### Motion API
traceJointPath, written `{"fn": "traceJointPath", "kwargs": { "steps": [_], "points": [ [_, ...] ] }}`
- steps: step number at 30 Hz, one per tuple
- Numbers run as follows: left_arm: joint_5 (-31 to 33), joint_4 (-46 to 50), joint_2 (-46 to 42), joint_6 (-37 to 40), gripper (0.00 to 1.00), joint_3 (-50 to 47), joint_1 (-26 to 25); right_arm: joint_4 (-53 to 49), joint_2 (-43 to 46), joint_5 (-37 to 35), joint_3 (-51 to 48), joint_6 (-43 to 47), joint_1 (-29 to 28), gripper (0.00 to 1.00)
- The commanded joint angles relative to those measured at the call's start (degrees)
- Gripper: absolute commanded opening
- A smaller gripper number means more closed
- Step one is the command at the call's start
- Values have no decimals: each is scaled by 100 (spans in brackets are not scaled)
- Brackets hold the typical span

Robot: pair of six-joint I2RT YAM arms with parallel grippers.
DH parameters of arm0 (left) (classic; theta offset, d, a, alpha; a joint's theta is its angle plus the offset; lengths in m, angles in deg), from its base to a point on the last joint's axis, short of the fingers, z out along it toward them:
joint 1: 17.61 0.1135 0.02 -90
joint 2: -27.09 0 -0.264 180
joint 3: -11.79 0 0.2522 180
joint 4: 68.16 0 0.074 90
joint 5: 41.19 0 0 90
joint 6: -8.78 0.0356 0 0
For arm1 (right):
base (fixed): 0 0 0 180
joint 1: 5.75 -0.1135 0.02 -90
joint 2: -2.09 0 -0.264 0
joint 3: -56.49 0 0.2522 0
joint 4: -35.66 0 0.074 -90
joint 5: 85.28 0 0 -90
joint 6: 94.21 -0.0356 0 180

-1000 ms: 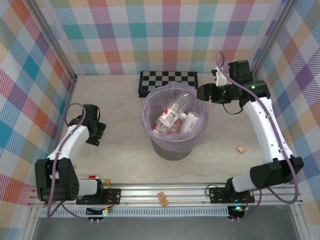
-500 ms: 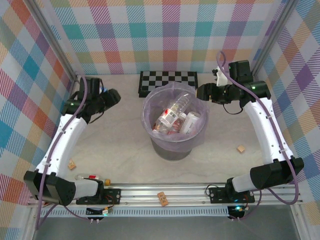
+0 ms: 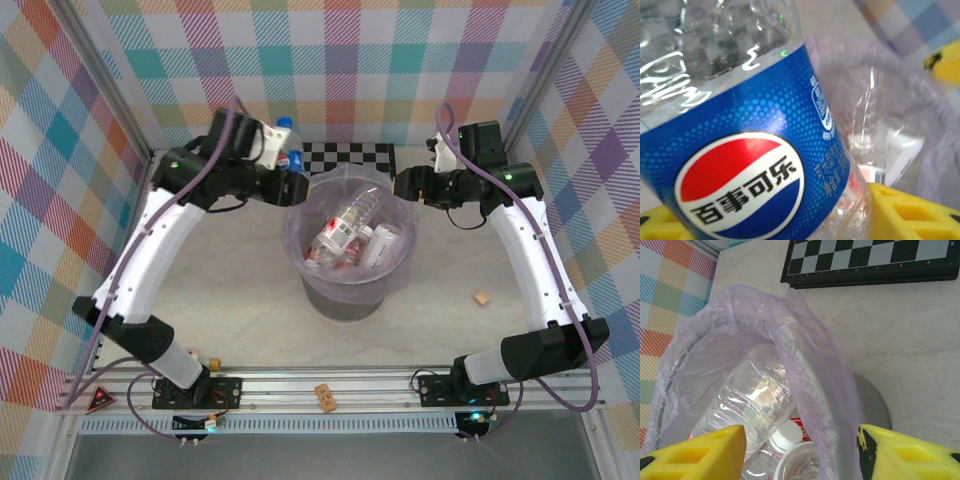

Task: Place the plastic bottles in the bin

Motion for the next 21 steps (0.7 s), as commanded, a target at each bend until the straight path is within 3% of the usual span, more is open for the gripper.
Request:
{"fn": "traceJointPath", "kwargs": {
  "steps": [1,10,14,21],
  "points": [
    [-4,697,116,539,0,178,-350,8,147,-22,-39,-73,-26,61],
    [358,846,293,718,4,180,-736,26,182,-13,-91,-71,-32,61],
    [394,873,430,813,18,169,-745,42,205,-8,-135,-71,-32,61],
    [330,751,463,872,70,261,-749,26,225,-41,-126,-34,-27,61]
  ]
}}
